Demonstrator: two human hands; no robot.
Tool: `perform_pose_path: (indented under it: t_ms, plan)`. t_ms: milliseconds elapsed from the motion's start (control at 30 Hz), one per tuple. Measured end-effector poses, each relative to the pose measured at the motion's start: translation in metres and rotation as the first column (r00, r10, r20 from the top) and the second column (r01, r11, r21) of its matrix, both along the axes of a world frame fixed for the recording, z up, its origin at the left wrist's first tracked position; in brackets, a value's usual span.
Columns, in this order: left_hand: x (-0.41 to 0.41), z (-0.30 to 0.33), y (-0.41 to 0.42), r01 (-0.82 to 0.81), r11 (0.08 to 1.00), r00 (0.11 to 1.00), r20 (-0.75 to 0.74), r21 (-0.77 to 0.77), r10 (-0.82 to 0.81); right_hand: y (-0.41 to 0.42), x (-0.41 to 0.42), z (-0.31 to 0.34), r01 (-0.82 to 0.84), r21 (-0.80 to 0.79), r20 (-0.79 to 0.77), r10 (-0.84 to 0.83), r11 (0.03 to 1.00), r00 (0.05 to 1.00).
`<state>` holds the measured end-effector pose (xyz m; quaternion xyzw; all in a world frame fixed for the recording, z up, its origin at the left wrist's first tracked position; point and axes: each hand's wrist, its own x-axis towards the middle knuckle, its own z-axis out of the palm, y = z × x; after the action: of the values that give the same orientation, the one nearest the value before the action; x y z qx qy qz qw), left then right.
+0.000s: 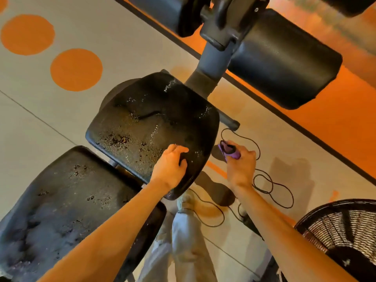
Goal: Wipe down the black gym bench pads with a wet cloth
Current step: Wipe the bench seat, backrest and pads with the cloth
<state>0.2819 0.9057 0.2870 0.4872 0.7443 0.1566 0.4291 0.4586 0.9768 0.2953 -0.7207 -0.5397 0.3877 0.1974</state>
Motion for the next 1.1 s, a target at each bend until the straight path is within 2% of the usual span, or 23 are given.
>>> perform_pose_path:
  t_ms: [167,267,333,400,533,667,733,800,933,1033,1100]
  plan:
    - [-0.01,-0.038,0.042,0.099,0.991,0.983,-0.164,0.093,-0.083,0.06,-0.023,-0.029,-0.094,0.292,-0.097,0.127,0.952,0.987]
    - [-0.019,-0.058,0.051,0.118,0.985,0.962,-0.26,0.124,-0.082,0.094,-0.041,-0.064,-0.201,0.387,-0.063,0.244,0.9,0.968]
    - [-0.026,-0.073,0.053,0.153,0.978,0.94,-0.328,0.141,-0.1,0.106,-0.053,-0.088,-0.272,0.372,-0.019,0.3,0.888,0.954]
    - [-0.033,-0.085,0.053,0.194,0.969,0.916,-0.383,0.153,-0.123,0.106,-0.061,-0.11,-0.373,0.349,0.1,0.362,0.86,0.927]
    - [-0.042,-0.103,0.048,0.256,0.956,0.891,-0.419,0.145,-0.175,0.082,-0.059,-0.132,-0.582,0.216,0.349,0.495,0.784,0.796]
    - [-0.045,-0.11,0.044,0.248,0.957,0.9,-0.4,0.15,-0.171,0.092,-0.064,-0.133,-0.604,0.194,0.493,0.456,0.773,0.741]
    - [-0.044,-0.114,0.043,0.247,0.957,0.897,-0.409,0.151,-0.167,0.105,-0.072,-0.139,-0.635,0.163,0.581,0.447,0.755,0.68]
    - [-0.044,-0.117,0.043,0.249,0.957,0.897,-0.408,0.151,-0.169,0.108,-0.075,-0.146,-0.64,0.147,0.597,0.448,0.754,0.665]
    - [-0.044,-0.118,0.041,0.242,0.955,0.898,-0.412,0.17,-0.154,0.062,-0.058,-0.142,-0.588,0.226,0.456,0.449,0.776,0.768]
    - [-0.043,-0.117,0.04,0.248,0.952,0.893,-0.422,0.177,-0.155,0.063,-0.051,-0.144,-0.641,0.205,0.487,0.491,0.74,0.722]
    - [-0.043,-0.118,0.04,0.264,0.948,0.884,-0.438,0.175,-0.165,0.099,-0.067,-0.147,-0.603,0.198,0.52,0.438,0.773,0.733]
